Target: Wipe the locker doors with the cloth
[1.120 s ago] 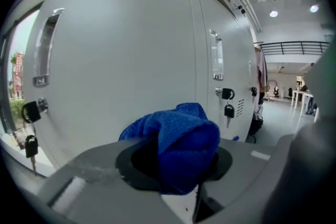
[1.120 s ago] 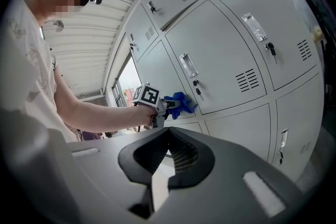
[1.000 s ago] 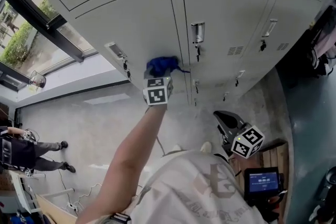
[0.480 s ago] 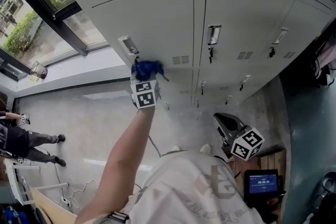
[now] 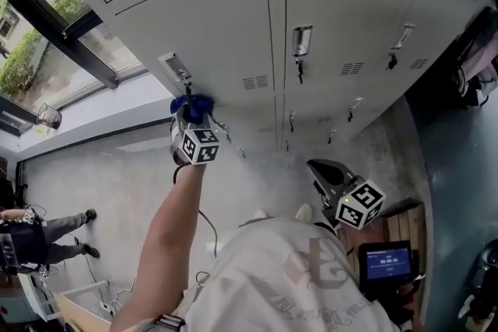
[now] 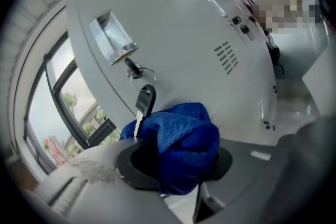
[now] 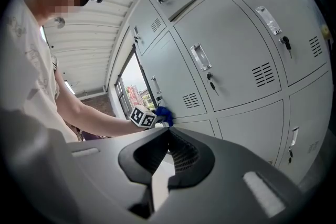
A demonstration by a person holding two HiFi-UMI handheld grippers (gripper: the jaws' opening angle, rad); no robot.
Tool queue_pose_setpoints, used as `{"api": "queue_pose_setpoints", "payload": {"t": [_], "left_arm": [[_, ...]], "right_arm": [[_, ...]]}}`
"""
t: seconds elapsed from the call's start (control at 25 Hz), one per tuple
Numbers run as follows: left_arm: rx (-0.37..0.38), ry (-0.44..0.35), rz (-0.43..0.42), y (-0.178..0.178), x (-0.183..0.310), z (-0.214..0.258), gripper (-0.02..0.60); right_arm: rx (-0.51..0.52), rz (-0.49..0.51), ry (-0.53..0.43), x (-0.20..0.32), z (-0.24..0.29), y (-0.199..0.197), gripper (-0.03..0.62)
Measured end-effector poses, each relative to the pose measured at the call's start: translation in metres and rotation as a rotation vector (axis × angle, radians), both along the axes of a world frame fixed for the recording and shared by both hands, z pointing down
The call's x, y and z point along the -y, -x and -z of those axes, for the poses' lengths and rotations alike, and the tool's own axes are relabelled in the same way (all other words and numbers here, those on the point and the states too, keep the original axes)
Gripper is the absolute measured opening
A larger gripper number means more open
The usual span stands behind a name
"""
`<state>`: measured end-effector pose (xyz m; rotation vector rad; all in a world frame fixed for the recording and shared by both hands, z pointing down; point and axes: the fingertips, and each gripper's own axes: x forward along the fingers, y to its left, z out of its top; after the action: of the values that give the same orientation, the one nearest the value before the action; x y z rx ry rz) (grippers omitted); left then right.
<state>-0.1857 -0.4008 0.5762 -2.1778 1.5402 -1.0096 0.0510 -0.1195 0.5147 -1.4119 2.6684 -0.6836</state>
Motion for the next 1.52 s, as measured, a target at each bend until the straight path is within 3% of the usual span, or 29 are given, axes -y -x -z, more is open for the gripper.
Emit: {"api": "queue_pose_setpoints", "payload": {"t": [0.16, 0.28, 0.36, 0.56, 0.88, 1.12, 1.52], "left_arm": [[0.275, -0.061, -0.089, -0.003, -0.002, -0.009, 0.147], [0.393, -0.111, -0.164, -0.022, -0.006, -0.013, 0.146], [0.426, -0.138, -0.201, -0.036, -0.009, -0.015, 0.146], [0.435, -0.160, -0.251, -0.065, -0.015, -0.016, 0.146], [0.373, -0.193, -0.357, -0.133, -0.028, -0.010, 0.146], [0.395, -0.228, -0.419, -0.181, -0.035, -0.001, 0.144], [0.370, -0.180, -0.454, -0.230, -0.030, 0.005, 0.146]], "right_arm": [[0.009, -0.009, 0.011, 0.000, -0.003, -0.004, 0.003], [0.012, -0.015, 0.014, -0.001, -0.003, -0.007, 0.003], [0.016, -0.016, 0.012, -0.001, -0.002, -0.008, 0.003], [0.011, -0.027, 0.014, 0.000, -0.001, -0.020, 0.003], [0.008, -0.044, 0.019, 0.000, -0.004, -0.040, 0.003], [0.008, -0.056, 0.010, 0.002, -0.003, -0.059, 0.003], [0.014, -0.043, -0.011, 0.014, -0.001, -0.082, 0.003]]}}
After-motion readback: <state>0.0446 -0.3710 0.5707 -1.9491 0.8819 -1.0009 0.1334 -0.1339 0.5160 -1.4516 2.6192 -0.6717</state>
